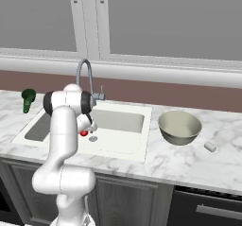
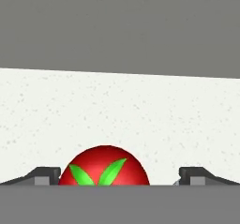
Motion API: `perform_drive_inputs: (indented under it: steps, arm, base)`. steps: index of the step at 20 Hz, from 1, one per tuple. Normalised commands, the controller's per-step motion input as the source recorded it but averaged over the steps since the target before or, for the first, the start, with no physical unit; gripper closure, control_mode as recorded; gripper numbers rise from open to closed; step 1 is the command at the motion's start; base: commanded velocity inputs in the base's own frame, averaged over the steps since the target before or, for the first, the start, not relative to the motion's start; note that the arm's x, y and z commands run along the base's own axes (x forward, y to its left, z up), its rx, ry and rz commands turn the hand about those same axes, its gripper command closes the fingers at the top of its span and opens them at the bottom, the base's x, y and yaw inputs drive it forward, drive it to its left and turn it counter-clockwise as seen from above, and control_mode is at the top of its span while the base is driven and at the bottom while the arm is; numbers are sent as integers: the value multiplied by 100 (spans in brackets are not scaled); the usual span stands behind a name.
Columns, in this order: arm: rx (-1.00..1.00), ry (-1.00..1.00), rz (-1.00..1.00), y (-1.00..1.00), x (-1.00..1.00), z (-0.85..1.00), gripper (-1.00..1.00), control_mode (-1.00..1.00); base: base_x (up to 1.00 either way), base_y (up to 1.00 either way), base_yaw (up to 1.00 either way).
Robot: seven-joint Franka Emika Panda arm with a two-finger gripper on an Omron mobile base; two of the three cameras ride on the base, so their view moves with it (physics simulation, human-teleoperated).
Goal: Pick the tomato from the sink and place it in the bowl. Then pick the bowl and place it in the microwave. Then close the microwave door and press the start button.
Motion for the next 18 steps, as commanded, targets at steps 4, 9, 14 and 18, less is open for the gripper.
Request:
perform_drive_inputs:
  steps: [4, 9, 14, 18]
  arm:
    - [0, 0, 0, 1, 0, -19, -100, -100]
    - [0, 0, 0, 3, 0, -11, 100, -100]
    - [0, -8, 0, 7, -24, 5, 100, -100]
    - [0, -10, -1, 0, -61, 49, 100, -100]
  base:
    - [0, 0, 0]
    - [0, 0, 0]
    - [0, 0, 0]
    - [0, 0, 0]
